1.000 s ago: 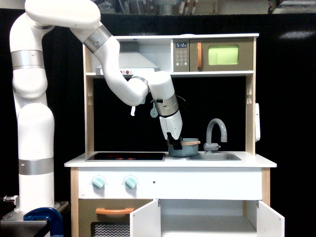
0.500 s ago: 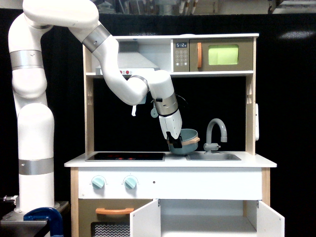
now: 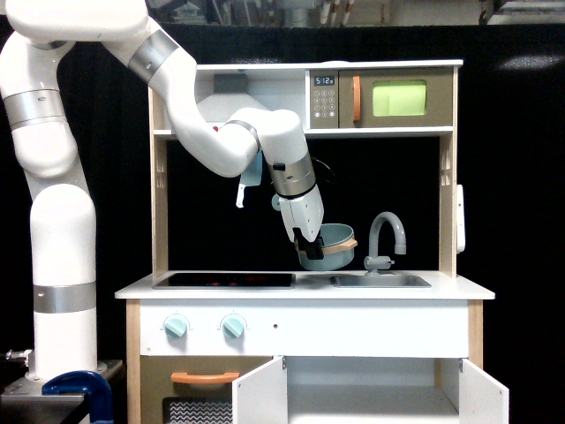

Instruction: Put the bowl inside the kitchen cabinet

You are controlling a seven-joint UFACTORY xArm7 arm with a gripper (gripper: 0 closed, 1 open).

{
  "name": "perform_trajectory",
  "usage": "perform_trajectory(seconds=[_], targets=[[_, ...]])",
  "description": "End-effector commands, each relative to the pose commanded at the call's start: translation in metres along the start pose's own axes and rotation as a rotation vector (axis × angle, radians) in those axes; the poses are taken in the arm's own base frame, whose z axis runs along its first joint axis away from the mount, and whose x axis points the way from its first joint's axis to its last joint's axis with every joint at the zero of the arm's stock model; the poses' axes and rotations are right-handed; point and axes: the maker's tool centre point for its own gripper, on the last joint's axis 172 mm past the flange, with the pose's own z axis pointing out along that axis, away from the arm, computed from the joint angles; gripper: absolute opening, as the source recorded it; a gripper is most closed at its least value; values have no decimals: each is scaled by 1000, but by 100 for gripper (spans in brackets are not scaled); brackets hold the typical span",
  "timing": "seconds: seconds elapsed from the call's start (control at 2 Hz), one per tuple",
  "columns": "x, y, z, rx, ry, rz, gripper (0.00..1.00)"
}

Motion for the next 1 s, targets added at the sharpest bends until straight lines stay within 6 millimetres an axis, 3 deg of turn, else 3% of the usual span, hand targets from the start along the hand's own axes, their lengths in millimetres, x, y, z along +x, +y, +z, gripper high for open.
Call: perform_trajectory(seconds=[0.5, 1.0], targets=[[43, 81, -63, 0, 0, 0, 0], [65, 181, -117, 0, 0, 0, 0]])
